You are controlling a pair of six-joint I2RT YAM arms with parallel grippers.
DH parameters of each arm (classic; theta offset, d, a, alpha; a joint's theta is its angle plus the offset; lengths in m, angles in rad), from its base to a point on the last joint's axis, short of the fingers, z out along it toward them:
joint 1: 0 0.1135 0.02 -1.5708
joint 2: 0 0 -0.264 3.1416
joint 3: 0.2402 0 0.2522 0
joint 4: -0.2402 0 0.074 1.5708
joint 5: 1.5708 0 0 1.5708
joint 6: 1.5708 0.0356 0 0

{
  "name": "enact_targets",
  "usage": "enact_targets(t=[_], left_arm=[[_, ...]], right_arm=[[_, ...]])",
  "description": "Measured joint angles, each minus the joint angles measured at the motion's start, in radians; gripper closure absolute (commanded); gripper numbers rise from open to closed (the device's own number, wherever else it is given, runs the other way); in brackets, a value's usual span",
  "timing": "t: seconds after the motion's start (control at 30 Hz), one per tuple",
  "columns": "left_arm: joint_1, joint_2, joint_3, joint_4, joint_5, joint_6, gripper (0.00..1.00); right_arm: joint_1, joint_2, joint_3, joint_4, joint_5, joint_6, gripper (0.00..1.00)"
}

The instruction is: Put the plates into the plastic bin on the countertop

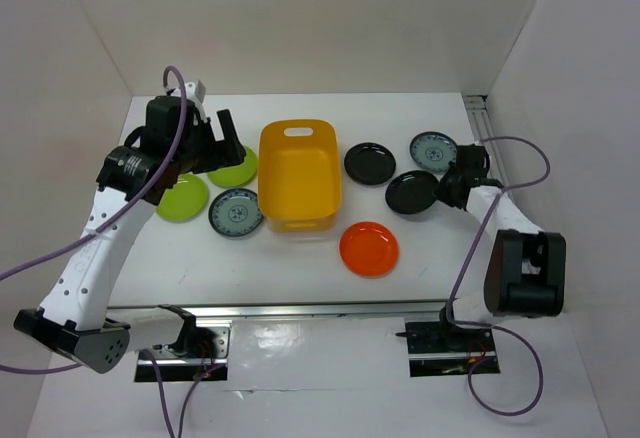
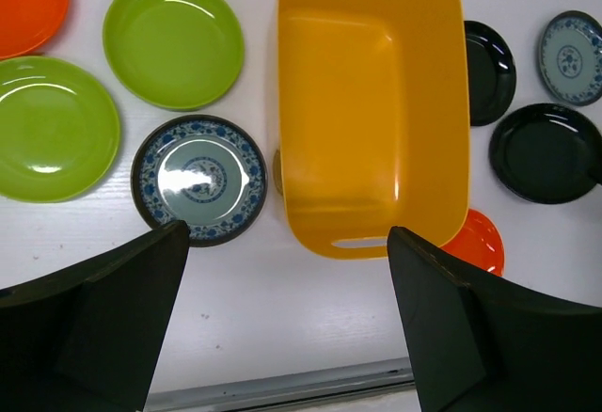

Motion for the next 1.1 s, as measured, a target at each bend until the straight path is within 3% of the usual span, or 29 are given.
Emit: enact_targets(t=[0.2,0.43,0.57,0.73,1.1], left_arm=[[0.008,0.01,0.002,-0.01,-0.06,-0.018,0.0],[0.11,0.052,-0.014,-0.011,-0.084,-0.101,0.0],[0.196,0.056,-0.08,-0.008,-0.08,-0.158,0.0],[0.309,0.056,-0.208,0.021,-0.052,-0.196,0.0],[0.607,0.052,-0.424,0.143,0.09,-0.236,0.0]], right_arm=[[0.076,-0.201,0.132,-0.165,0.09,0.001,1.0],[0.203,-0.235,0.356,-0.177,0.113,-0.002,1.0],[0.356,-0.134,0.486,-0.145,0.037,-0.035,1.0],[0.52,0.11,0.626,-0.103,-0.033,-0.086,1.0],[0.585,0.419,0.724,-0.103,-0.104,-0.137,1.0]])
